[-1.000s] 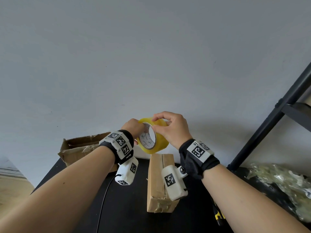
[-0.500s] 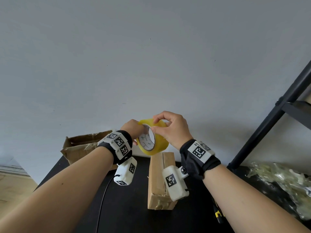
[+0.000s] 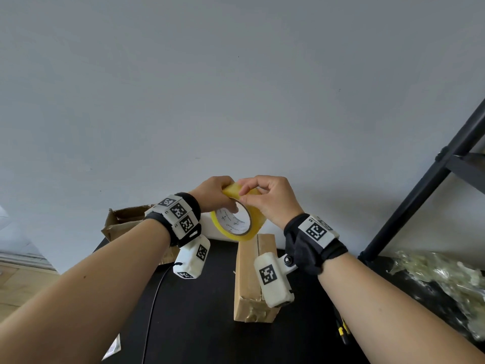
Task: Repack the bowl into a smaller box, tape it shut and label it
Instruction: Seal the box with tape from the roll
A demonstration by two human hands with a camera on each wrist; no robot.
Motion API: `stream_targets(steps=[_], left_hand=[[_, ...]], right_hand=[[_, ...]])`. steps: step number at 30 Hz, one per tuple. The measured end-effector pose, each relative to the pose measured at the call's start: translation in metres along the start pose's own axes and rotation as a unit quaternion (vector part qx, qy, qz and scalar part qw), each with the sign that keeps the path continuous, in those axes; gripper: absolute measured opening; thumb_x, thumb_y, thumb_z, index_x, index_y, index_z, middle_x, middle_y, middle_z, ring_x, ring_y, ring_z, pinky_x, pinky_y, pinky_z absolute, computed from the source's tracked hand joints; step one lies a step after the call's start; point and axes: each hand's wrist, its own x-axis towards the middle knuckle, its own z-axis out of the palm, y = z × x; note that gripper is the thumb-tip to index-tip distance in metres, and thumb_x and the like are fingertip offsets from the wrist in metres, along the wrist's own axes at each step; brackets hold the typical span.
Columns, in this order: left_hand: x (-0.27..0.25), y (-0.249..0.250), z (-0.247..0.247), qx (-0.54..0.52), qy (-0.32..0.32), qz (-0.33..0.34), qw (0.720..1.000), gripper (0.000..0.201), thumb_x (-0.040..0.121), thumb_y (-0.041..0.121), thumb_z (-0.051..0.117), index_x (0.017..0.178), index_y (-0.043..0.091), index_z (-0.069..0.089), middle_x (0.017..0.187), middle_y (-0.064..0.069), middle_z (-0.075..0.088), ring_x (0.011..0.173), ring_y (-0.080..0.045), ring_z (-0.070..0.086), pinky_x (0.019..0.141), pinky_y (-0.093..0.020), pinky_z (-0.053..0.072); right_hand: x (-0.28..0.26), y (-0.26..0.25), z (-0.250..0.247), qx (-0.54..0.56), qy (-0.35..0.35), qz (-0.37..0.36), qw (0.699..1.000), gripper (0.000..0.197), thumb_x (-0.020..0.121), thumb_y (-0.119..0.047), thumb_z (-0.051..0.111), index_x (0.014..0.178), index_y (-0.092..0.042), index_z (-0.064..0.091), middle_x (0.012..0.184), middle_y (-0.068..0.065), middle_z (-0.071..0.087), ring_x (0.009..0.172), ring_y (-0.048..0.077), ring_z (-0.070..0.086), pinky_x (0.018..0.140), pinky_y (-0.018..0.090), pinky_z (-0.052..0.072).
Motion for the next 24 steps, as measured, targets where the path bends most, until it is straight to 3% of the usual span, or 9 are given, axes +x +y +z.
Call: stream_targets(steps=[3,7,11,15,21,24], left_hand=[[0.0,0.001,0.001,0.005,0.037,0.002,0.999,0.034,0.068,0.005,0.076,0.092,0.015,0.052,0.076,0.003,0.054,0.073,-0.016,0.052,0.057,-0.024,0.038],[-0.001,0.003,0.003,0.025,0.054,0.005,0.998,0.036,0.068,0.007,0.074,0.094,0.017,0.051,0.08,0.002,0.055,0.078,-0.019,0.054,0.058,-0.025,0.039],[-0.001,0.008,0.005,0.044,0.076,0.002,0.996,0.037,0.068,0.007,0.072,0.096,0.018,0.05,0.088,-0.001,0.056,0.083,-0.022,0.054,0.061,-0.027,0.039],[-0.001,0.01,0.008,0.063,0.082,0.009,0.995,0.039,0.068,0.007,0.071,0.098,0.018,0.05,0.092,-0.002,0.057,0.083,-0.021,0.054,0.056,-0.025,0.038],[0.002,0.007,0.012,0.091,0.087,0.021,0.992,0.043,0.067,0.008,0.072,0.105,0.015,0.054,0.097,-0.002,0.058,0.089,-0.022,0.055,0.068,-0.029,0.041],[0.004,0.006,0.014,0.134,0.106,0.023,0.985,0.046,0.069,0.012,0.072,0.111,0.015,0.054,0.103,-0.003,0.057,0.091,-0.021,0.052,0.071,-0.03,0.041]], right_hand=[[0.004,0.002,-0.007,0.06,0.025,0.069,0.995,0.012,0.072,-0.013,0.08,0.074,-0.018,0.07,0.09,0.003,0.073,0.09,0.01,0.065,0.091,0.027,0.049],[0.004,0.009,-0.011,0.037,0.028,0.135,0.99,0.022,0.072,-0.026,0.082,0.081,-0.014,0.065,0.078,-0.004,0.063,0.079,0.011,0.057,0.072,0.02,0.045],[0.001,0.014,-0.009,0.039,0.017,0.191,0.981,0.027,0.073,-0.032,0.08,0.082,-0.014,0.063,0.091,0.001,0.067,0.095,0.016,0.06,0.083,0.029,0.046],[0.004,0.016,-0.012,0.062,-0.003,0.235,0.97,0.023,0.072,-0.027,0.082,0.082,-0.017,0.064,0.098,0.005,0.069,0.106,0.023,0.062,0.094,0.039,0.046],[0.007,0.015,-0.018,0.081,-0.023,0.263,0.961,0.011,0.077,-0.013,0.077,0.08,-0.015,0.067,0.091,0.005,0.07,0.094,0.019,0.065,0.093,0.033,0.049],[0.008,0.011,-0.022,0.011,-0.001,0.254,0.967,0.005,0.08,-0.009,0.072,0.085,-0.011,0.072,0.09,0.005,0.071,0.089,0.018,0.066,0.09,0.033,0.053]])
